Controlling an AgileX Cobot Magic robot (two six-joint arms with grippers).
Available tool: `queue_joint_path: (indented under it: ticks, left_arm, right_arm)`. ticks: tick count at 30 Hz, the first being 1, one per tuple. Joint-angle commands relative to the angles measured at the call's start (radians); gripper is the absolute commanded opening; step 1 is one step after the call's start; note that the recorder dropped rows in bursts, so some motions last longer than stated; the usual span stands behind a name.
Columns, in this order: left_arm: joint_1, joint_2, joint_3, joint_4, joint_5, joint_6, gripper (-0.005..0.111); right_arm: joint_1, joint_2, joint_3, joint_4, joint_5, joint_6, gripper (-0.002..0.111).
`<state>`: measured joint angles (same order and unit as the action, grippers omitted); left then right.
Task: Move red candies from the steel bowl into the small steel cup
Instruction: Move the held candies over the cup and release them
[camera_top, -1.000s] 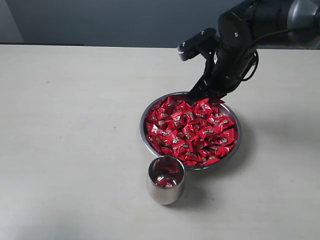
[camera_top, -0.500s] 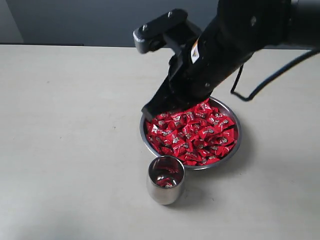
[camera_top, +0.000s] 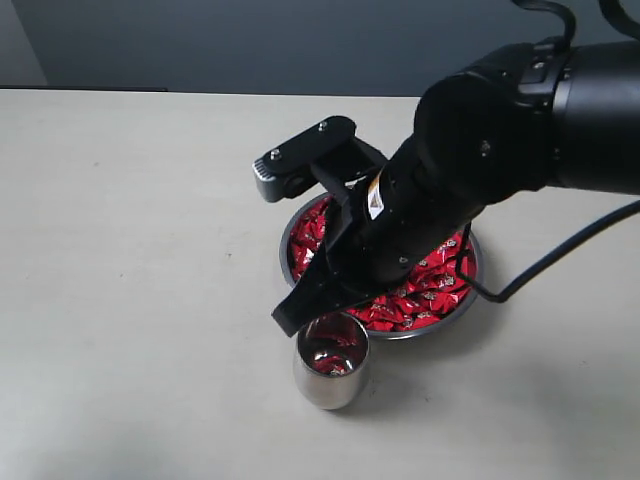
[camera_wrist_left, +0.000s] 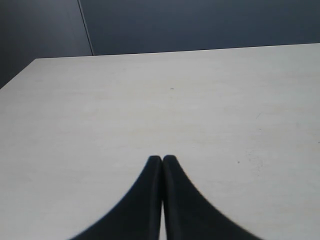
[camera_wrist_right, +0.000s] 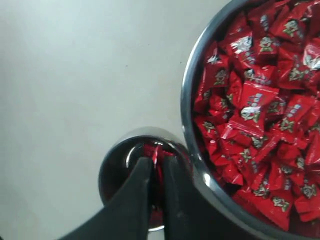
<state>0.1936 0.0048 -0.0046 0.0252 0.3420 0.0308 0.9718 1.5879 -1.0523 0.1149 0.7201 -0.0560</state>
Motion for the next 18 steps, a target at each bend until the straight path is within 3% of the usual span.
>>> queue_joint_path:
  ticks: [1,18]
  left_arm:
    - [-0.007,-0.005,0.005,0.002,-0.008,-0.001,0.000]
    - [-0.007,-0.005,0.005,0.002,-0.008,-0.001,0.000]
  right_arm:
    - [0.008,-0.008,0.012,0.016,-0.021,-0.007,-0.001]
    - [0.008,-0.006,0.014,0.018,-0.011,-0.007,-0.001]
